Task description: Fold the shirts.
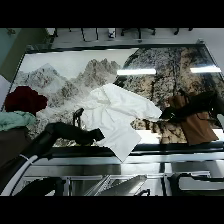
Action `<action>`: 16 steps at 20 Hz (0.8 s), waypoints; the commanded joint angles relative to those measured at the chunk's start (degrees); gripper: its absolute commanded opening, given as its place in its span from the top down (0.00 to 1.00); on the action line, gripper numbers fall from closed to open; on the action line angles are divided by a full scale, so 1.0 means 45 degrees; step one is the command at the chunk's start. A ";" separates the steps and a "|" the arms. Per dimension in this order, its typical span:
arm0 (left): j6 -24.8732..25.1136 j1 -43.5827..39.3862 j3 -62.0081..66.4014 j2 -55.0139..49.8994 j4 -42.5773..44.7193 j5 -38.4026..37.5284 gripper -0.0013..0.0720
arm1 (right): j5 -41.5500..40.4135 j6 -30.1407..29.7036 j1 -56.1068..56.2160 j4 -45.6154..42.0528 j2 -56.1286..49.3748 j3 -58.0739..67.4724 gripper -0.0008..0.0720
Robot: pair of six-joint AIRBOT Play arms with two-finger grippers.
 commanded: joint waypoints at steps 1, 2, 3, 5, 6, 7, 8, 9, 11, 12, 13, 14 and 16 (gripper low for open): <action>-0.0695 -0.1797 -0.1943 0.0437 -0.1180 -0.3667 0.03 | 0.0272 0.0034 0.0005 0.0733 0.0000 -0.1540 0.11; -0.0821 -0.2050 -0.1865 0.0223 -0.1190 -0.4056 0.03 | 0.0743 0.0029 0.0083 0.1122 0.0000 -0.1797 0.11; -0.0884 -0.2181 -0.1710 -0.0092 -0.1190 -0.4255 0.03 | 0.1219 -0.0068 0.0199 0.1627 0.0000 -0.1982 0.11; -0.0884 -0.2283 -0.1292 -0.0947 -0.1190 -0.4658 0.03 | 0.2157 -0.0243 0.0554 0.2550 -0.0015 -0.2098 0.11; -0.0879 -0.2273 -0.0991 -0.1438 -0.1171 -0.4760 0.03 | 0.2676 -0.0243 0.0782 0.2909 -0.0015 -0.2093 0.11; -0.0869 -0.2254 -0.0695 -0.1875 -0.1073 -0.4745 0.03 | 0.3206 -0.0219 0.0991 0.3167 -0.0015 -0.2093 0.11; -0.0865 -0.2259 -0.0432 -0.2293 -0.1073 -0.4731 0.03 | 0.3696 -0.0141 0.1156 0.3225 -0.0015 -0.2093 0.11; -0.0845 -0.2259 -0.0267 -0.2599 -0.1073 -0.4702 0.03 | 0.4197 0.0010 0.1292 0.3215 -0.0015 -0.2093 0.11; -0.0748 -0.2259 -0.0102 -0.3084 -0.1044 -0.4629 0.24 | 0.5008 0.0199 0.1350 0.3259 -0.0015 -0.2084 0.12; -0.0733 -0.2254 -0.0112 -0.3191 -0.0976 -0.4634 0.45 | 0.5338 0.0194 0.1345 0.3274 -0.0015 -0.2074 0.35; -0.0733 -0.2259 -0.0112 -0.3206 -0.0738 -0.4639 0.71 | 0.5523 0.0185 0.1341 0.3269 -0.0015 -0.2069 0.72; -0.0714 -0.2229 -0.0112 -0.3118 -0.0729 -0.4673 0.83 | 0.5576 0.0185 0.1336 0.3264 -0.0015 -0.2064 0.84; -0.0301 -0.1977 -0.0112 -0.2594 -0.0743 -0.4687 0.96 | 0.5367 0.0155 0.1341 0.3269 0.0010 -0.2055 0.96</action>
